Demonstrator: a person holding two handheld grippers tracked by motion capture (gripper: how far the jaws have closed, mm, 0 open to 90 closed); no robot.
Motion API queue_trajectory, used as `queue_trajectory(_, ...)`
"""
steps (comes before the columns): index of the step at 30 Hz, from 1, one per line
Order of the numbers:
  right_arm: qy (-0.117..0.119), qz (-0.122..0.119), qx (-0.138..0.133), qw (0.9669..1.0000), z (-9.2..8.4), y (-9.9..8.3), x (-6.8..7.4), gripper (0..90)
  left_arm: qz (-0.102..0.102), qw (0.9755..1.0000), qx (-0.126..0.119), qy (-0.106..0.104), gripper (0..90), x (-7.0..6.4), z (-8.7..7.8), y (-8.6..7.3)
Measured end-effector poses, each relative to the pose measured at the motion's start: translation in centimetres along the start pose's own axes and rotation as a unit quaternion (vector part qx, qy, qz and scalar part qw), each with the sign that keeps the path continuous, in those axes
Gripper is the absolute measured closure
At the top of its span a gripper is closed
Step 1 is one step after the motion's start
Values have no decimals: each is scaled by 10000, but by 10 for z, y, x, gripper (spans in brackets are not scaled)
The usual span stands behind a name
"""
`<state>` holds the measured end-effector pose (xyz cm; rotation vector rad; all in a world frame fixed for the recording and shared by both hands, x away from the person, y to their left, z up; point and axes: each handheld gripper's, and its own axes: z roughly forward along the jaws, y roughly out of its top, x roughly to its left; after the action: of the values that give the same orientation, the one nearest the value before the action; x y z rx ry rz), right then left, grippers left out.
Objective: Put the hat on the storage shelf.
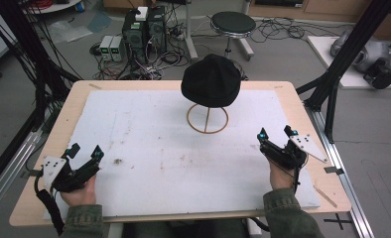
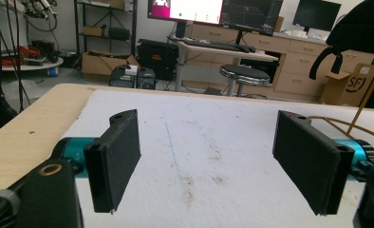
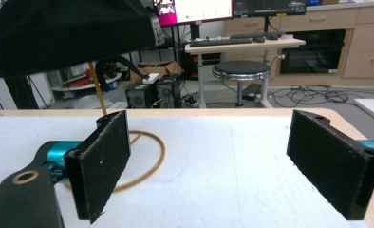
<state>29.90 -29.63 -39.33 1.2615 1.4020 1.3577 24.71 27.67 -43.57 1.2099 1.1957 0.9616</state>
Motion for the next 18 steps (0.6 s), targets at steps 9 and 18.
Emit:
queue_trajectory(9,-295,-113,237,9992,2,-20,-8,120,17,10000,19,-8,243,-1,1,-1)
queue_trajectory(18,-337,-36,137,9993,0,-27,-10,129,9,10000,8,-6,243,0,1,0)
